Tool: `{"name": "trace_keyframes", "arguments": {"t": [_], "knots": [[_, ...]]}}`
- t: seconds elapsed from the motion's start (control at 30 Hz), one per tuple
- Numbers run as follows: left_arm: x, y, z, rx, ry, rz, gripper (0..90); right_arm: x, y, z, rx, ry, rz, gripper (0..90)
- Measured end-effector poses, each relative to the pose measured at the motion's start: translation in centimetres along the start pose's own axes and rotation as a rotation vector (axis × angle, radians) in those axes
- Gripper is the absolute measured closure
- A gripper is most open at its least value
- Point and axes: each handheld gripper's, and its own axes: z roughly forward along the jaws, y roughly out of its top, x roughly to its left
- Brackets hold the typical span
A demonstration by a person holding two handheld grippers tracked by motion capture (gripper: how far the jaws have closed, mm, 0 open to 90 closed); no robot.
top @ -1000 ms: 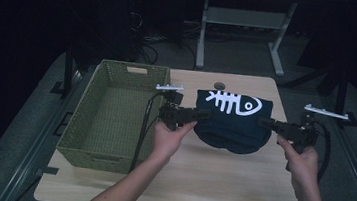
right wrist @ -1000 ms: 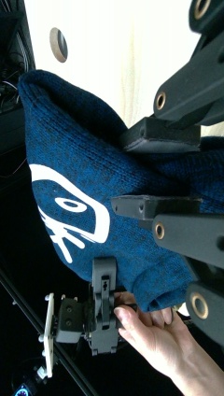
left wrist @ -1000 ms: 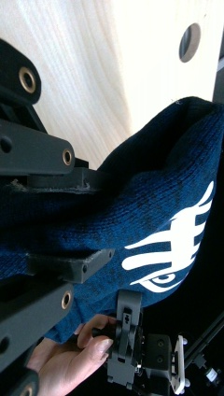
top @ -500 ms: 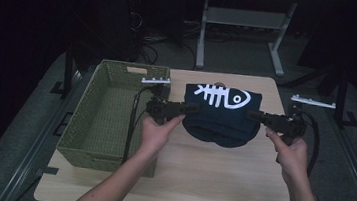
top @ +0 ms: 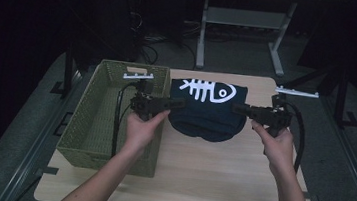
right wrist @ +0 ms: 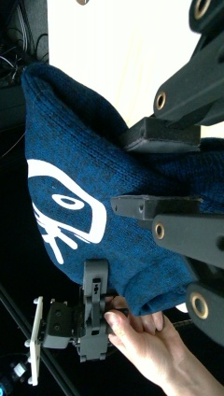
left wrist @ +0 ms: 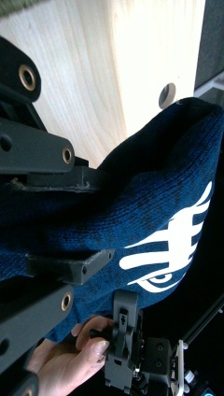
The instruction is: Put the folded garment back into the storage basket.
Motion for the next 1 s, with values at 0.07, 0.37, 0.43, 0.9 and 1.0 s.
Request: {"name": "trace_keyframes", "arguments": {"t": [0.07, 0.37, 0.43, 0.9, 1.0], "knots": [[0.1, 0.1, -0.2, -0.002, 0.003, 0.001, 65.9, 0.1, 0.1, 0.2, 0.005, 0.002, -0.005, 71.5], [0.8, 0.6, -2.2, -0.008, 0.024, 0.007, 66.0, 1.2, 0.7, 2.2, 0.023, 0.019, -0.021, 71.5], [0.9, 0.6, -2.5, -0.013, 0.026, 0.005, 66.0, 1.3, 0.8, 2.4, 0.025, 0.020, -0.020, 71.5], [2.2, 0.7, -4.7, -0.047, 0.052, -0.018, 66.0, 2.6, 1.4, 5.2, 0.050, 0.037, -0.034, 71.5], [2.4, 0.8, -5.1, -0.053, 0.055, -0.025, 66.0, 2.8, 1.7, 5.7, 0.056, 0.037, -0.043, 71.5]]}}
